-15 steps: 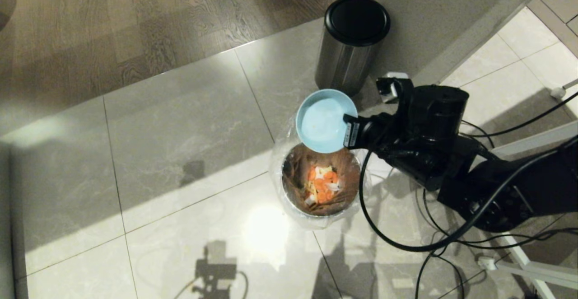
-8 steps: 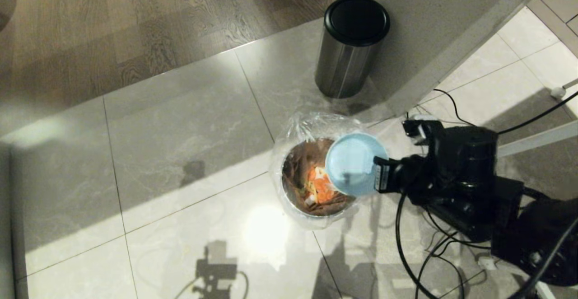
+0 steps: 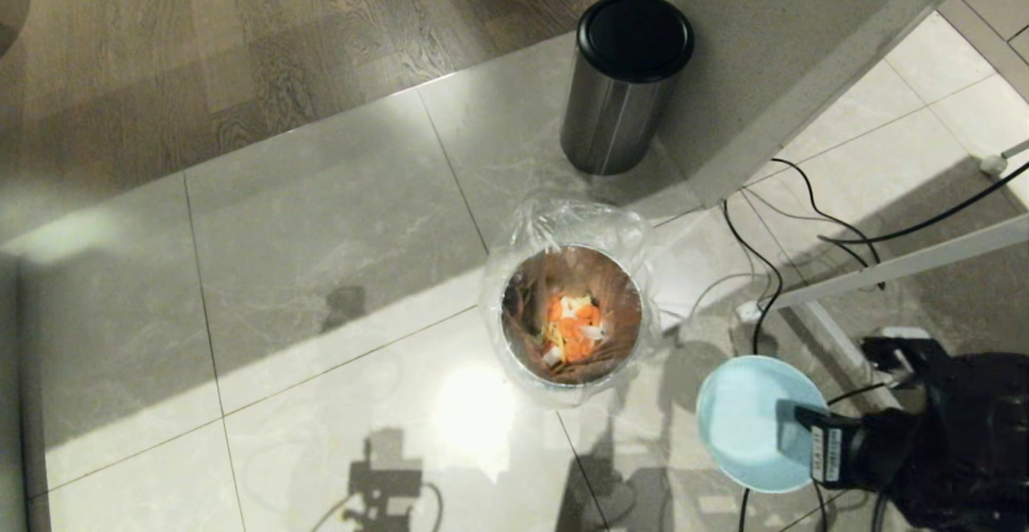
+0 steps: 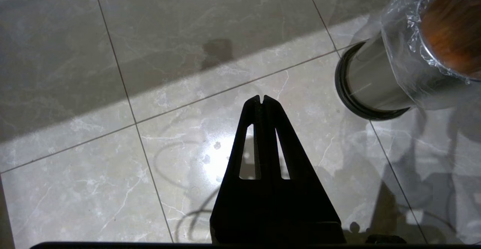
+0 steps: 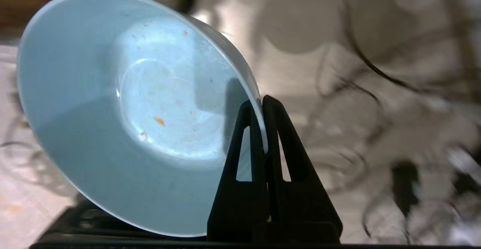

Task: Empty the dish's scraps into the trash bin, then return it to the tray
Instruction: Put the bowl back to the table

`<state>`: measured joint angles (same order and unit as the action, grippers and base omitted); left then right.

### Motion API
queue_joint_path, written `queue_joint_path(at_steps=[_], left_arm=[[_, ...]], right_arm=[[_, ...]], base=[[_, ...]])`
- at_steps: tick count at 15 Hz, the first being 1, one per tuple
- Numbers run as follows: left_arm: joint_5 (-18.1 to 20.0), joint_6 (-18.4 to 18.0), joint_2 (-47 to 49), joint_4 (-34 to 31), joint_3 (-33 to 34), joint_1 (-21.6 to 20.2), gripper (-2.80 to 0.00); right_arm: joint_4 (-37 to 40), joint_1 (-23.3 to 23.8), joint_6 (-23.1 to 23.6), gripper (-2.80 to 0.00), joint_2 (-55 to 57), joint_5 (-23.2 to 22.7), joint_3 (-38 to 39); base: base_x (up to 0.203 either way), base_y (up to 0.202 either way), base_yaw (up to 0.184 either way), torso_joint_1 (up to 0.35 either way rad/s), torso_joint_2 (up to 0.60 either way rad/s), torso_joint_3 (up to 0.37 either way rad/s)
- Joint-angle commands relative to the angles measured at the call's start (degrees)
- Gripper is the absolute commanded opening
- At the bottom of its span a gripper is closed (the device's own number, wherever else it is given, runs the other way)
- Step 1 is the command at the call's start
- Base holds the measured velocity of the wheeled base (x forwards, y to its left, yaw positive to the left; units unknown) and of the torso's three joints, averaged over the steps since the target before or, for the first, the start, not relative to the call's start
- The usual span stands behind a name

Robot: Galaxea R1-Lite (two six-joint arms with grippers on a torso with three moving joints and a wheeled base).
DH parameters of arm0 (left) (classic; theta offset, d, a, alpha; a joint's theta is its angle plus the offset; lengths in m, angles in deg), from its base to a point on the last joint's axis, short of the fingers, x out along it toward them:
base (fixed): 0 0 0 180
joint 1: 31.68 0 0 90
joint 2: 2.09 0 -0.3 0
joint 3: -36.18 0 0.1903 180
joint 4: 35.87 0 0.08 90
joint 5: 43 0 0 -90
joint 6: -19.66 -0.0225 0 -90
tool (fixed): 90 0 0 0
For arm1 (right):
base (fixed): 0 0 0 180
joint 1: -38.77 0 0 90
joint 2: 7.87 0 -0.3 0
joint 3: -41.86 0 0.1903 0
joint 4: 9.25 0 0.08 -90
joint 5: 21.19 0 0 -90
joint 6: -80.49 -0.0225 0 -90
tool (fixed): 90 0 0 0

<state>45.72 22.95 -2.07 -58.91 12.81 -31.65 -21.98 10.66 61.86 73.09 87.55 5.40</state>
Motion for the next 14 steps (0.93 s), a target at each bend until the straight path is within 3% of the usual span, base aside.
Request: queue_joint_path(at_steps=[1, 4, 7, 9, 14], left_arm=[[0.0, 0.0, 0.1, 0.0, 0.0, 0.1, -2.80], [0.0, 0.0, 0.1, 0.0, 0.0, 0.0, -2.80], [0.0, 0.0, 0.1, 0.0, 0.0, 0.1, -2.80], [0.0, 0.0, 0.1, 0.0, 0.0, 0.0, -2.80], [0.0, 0.0, 0.1, 0.0, 0.0, 0.0, -2.80]], right_arm=[[0.0, 6.2, 0.0, -2.80, -6.3, 0.1, 5.8], [0.1, 15.4, 2.4, -2.80, -12.0, -1.2, 11.3], [2.9, 21.9, 6.3, -2.80, -22.0, -8.2, 12.8], [8.8, 25.9, 10.7, -2.80, -28.4, -11.6, 13.0], [26.1, 30.7, 18.1, -2.80, -47.5, -14.3, 13.1]], base=[[0.000, 0.000, 0.000, 0.000, 0.00, 0.000], [0.000, 0.000, 0.000, 0.000, 0.00, 0.000], [0.000, 0.000, 0.000, 0.000, 0.00, 0.000], [0.000, 0.000, 0.000, 0.000, 0.00, 0.000], [0.000, 0.000, 0.000, 0.000, 0.00, 0.000]])
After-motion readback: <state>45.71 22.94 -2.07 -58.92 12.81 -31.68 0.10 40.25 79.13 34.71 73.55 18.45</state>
